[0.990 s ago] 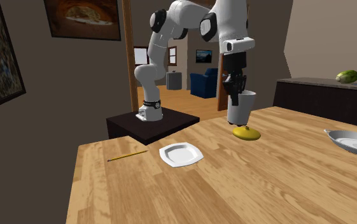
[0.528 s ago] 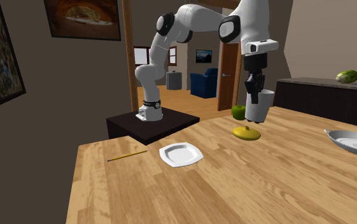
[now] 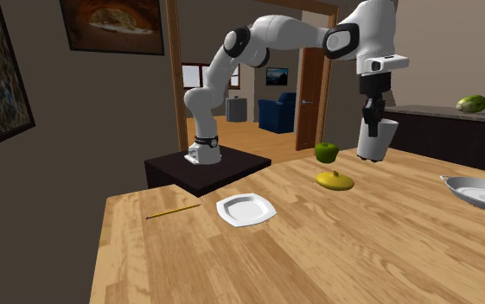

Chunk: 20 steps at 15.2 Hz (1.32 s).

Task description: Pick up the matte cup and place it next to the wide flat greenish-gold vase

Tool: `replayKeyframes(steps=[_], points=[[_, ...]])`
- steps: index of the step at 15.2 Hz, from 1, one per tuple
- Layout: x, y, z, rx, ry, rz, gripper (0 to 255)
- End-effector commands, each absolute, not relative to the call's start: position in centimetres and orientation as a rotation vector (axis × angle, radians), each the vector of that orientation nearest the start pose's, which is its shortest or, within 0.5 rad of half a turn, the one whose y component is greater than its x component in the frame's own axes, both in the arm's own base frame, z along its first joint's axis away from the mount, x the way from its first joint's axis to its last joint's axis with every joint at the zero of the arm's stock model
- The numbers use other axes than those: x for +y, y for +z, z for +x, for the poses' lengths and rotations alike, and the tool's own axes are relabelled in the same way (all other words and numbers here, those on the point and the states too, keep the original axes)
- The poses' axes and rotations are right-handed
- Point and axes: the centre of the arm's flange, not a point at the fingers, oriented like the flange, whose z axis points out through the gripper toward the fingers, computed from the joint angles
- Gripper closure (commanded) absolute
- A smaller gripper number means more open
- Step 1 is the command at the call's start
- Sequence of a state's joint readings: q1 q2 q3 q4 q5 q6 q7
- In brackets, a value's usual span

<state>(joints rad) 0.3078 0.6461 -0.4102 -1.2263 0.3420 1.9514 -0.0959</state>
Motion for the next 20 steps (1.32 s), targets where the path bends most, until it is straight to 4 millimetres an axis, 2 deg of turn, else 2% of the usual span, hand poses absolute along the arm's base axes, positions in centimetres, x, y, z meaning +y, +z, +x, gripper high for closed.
replayKeyframes(steps=[1,3,20], points=[[5.2,42.6,75.4,0.037,-0.208,-3.059,255],[8.2,42.6,76.8,0.037,-0.208,-3.059,255],[8.2,33.6,76.8,0.037,-0.208,-3.059,255]])
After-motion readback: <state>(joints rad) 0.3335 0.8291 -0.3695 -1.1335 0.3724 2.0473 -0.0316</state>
